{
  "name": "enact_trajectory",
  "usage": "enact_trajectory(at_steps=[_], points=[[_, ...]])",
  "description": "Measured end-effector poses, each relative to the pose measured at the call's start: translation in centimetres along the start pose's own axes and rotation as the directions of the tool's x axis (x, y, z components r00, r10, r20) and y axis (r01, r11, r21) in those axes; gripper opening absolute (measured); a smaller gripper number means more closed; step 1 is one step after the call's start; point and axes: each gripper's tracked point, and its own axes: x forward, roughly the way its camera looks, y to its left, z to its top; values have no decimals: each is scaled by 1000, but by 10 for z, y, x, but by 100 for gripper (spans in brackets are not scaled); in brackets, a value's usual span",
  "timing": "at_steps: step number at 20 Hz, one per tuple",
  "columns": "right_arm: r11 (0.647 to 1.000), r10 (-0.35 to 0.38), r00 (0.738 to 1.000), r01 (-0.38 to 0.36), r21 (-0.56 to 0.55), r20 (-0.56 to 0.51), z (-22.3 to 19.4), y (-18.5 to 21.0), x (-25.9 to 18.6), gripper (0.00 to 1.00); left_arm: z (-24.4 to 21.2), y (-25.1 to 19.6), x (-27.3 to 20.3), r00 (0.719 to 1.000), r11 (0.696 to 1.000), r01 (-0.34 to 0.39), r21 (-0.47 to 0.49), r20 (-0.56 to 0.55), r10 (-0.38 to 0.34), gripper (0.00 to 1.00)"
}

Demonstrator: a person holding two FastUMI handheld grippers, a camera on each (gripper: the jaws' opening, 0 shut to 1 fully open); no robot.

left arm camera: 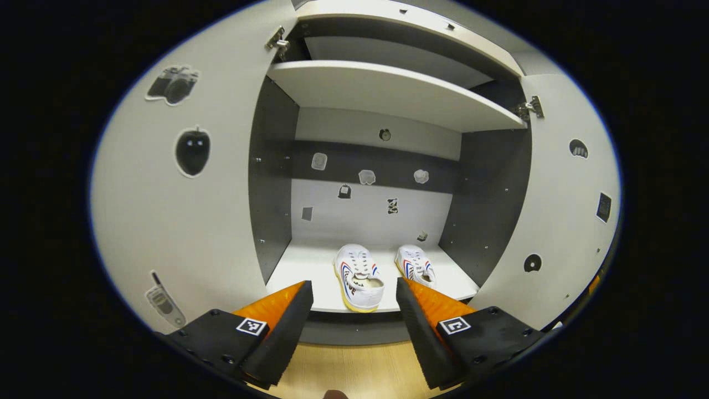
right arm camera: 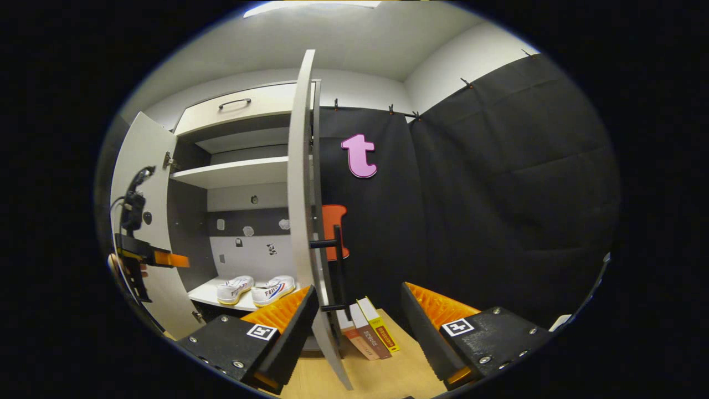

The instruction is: Grab one shoe with the right hand and put it into the shoe cabinet, grab the other shoe with the left hand and put it into the shoe cabinet; then close the right door with the right hand and the left door with the left hand.

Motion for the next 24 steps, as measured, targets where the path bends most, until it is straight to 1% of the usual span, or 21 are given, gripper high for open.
enact_trajectory(at_steps=[1, 3, 4, 5, 6, 8, 9, 10, 11, 12, 13, 14, 15, 16, 17, 18, 20, 21, 22, 23, 24], points=[[1000, -15, 1000, 15, -12, 0, 1, -8, 7, 92, 5, 2, -15, 1000, 1000, -4, 5, 29, 3, 97], [999, -8, 1000, 8, -43, -22, -5, -13, 18, 92, 12, 5, -46, 997, 1000, -10, 20, 80, 8, 97], [999, 5, 1000, -7, -45, -30, -6, -12, 22, 92, 13, 7, -60, 995, 999, -16, 30, 101, 13, 97], [999, 26, 999, -28, -38, -39, -6, -8, 26, 93, 11, 10, -73, 993, 999, -28, 39, 117, 23, 99], [999, 45, 998, -46, -27, -47, -7, -5, 27, 93, 9, 11, -86, 990, 998, -38, 42, 138, 32, 97], [997, 75, 996, -76, -12, -57, -9, 0, 28, 93, 5, 11, -109, 985, 998, -47, 48, 169, 38, 97], [994, 107, 992, -107, -3, -65, -10, 8, 28, 93, 4, 10, -119, 981, 998, -47, 53, 189, 36, 97], [993, 117, 991, -118, -8, -69, -9, 10, 26, 98, 3, 6, -127, 978, 998, -31, 59, 209, 18, 97], [992, 120, 991, -122, -21, -66, -9, 8, 30, 92, 1, 2, -135, 976, 998, -18, 63, 219, 4, 95], [991, 126, 990, -129, -44, -63, -8, 10, 29, 98, -1, 1, -141, 975, 998, -12, 69, 223, -4, 94], [988, 134, 989, -138, -74, -63, -8, 12, 30, 91, -2, 1, -145, 975, 998, -7, 66, 222, -8, 94], [983, 141, 988, -147, -112, -64, -7, 16, 29, 98, -1, 0, -149, 976, 998, 2, 55, 219, -14, 96], [975, 152, 987, -159, -155, -58, -4, 20, 29, 88, 1, -2, -153, 976, 999, 14, 38, 218, -22, 96], [968, 162, 986, -168, -184, -50, -2, 23, 28, 83, 3, -1, -153, 975, 1000, 19, 24, 221, -24, 96], [964, 178, 983, -185, -192, -52, -2, 32, 27, 92, 5, 1, -157, 973, 1000, 17, 16, 229, -20, 97], [964, 197, 978, -205, -169, -61, -3, 41, 25, 76, 8, 4, -159, 971, 1000, 13, 11, 239, -15, 97], [963, 241, 968, -248, -108, -71, -8, 60, 24, 69, 12, 7, -164, 968, 1000, 11, 3, 250, -12, 97], [961, 256, 964, -262, -91, -70, -9, 66, 24, 69, 14, 9, -166, 967, 1000, 10, -1, 254, -10, 94], [957, 271, 960, -276, -84, -68, -10, 73, 23, 69, 15, 12, -167, 967, 1000, 5, -2, 256, -5, 97], [954, 285, 956, -290, -77, -67, -12, 80, 22, 68, 17, 17, -168, 966, 1000, -5, -2, 257, 5, 97], [951, 298, 952, -303, -69, -66, -13, 89, 22, 69, 17, 22, -168, 967, 1000, -13, -2, 255, 13, 94]])
